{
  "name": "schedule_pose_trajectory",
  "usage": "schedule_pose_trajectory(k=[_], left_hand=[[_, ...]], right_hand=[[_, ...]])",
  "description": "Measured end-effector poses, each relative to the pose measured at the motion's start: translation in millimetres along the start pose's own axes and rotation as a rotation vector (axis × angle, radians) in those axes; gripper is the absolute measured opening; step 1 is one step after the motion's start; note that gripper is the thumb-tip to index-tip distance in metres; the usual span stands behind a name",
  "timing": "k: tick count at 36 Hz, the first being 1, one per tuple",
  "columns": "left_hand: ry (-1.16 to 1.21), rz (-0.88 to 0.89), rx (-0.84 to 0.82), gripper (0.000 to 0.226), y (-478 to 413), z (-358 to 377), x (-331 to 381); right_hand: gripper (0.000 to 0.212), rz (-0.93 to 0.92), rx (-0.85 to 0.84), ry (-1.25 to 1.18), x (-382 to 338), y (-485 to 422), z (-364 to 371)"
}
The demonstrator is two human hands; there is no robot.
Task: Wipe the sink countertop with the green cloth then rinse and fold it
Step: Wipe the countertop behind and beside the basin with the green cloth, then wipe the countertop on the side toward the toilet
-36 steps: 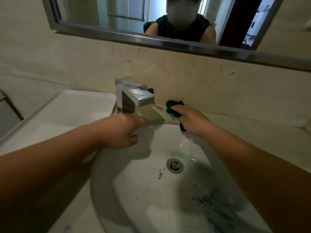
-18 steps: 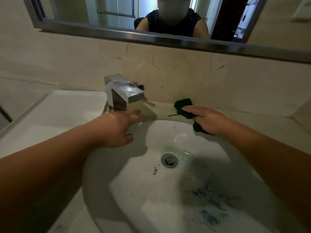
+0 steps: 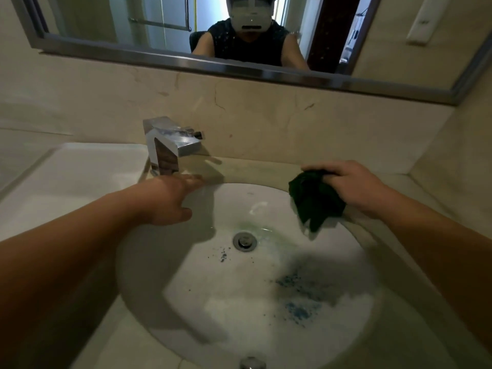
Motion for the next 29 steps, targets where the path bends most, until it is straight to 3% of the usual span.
schedule_pose_trajectory(k=[4,7,9,11,15,17,22,25,29], left_hand=[[-0.003,-0.019,-0.012,0.092,-3,1,2],[-0.033,-0.028,-0.008,0.091,-6,3,4],[-0.033,-0.036,-0.011,0.091,-7,3,5],[-0.028,-0.036,-0.005,0.09,-6,1,6],[0.02,-0.018,0.009,0.084,3,-11,19],[0.098,-0.019,0.034,0.079,13,-18,29],[0.725,0.064,-0.037,0.096,51,-38,68],[0.965,0.135,-0.1,0.07,69,-50,93],[1.156,0.103,-0.083,0.039,84,-63,114]], right_hand=[[0.051,0.146,0.322,0.105,29,12,-55],[0.057,0.336,0.265,0.32,59,27,-45],[0.06,0.317,0.228,0.352,62,35,-19],[0.056,0.241,0.182,0.213,46,33,9],[0.045,0.17,-0.092,-0.043,-8,29,54],[0.047,0.102,-0.08,-0.105,-33,32,62],[0.041,0.099,-0.114,-0.676,-74,49,70],[0.039,0.125,-0.17,-0.982,-91,62,67],[0.04,0.147,-0.223,-1.216,-107,81,59]])
Point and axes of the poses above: each hand's wrist, its own y-axis away from the middle knuckle, its own z-axis out of the palm, x = y × z, the point moved 4 cm from there along -y, towards the middle knuckle, and after that the axes turned 11 degrees about -y, right-handed, at the moved point
